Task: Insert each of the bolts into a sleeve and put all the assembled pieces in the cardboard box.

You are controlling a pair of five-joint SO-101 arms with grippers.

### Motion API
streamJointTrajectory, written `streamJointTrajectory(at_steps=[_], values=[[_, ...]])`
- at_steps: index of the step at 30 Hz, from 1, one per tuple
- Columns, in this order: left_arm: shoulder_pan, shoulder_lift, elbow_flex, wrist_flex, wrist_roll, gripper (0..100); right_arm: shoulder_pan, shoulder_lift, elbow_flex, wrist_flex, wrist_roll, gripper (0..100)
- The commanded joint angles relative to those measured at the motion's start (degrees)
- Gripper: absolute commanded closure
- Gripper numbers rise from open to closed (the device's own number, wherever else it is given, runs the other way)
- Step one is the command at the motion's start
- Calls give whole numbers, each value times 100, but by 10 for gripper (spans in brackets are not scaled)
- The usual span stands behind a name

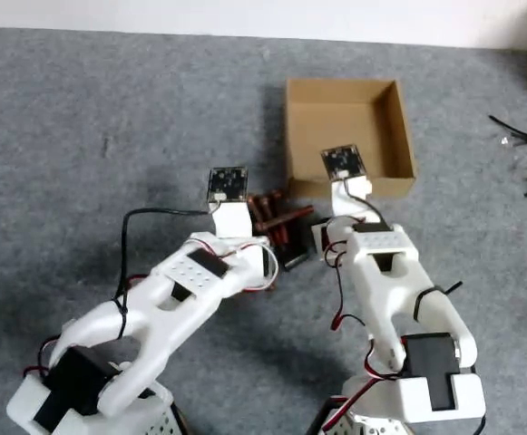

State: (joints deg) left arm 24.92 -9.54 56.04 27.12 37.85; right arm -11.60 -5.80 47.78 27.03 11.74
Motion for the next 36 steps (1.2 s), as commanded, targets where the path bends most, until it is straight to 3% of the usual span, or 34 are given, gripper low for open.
streamJointTrajectory(at_steps=[1, 10, 26, 32, 36], values=[[-268, -13, -145, 484, 35, 973, 84, -215, -22, -163, -44, 994], [-453, -13, -154, 642, 35, 906, 84, -215, -22, -163, -44, 994], [-338, 4, -171, 633, 26, 902, 84, -215, -22, -171, -44, 994], [-1033, 13, -365, 642, 35, 902, 84, -215, -22, -171, -44, 994], [-813, 409, -541, 835, 35, 902, 84, -215, -22, -171, -44, 994]])
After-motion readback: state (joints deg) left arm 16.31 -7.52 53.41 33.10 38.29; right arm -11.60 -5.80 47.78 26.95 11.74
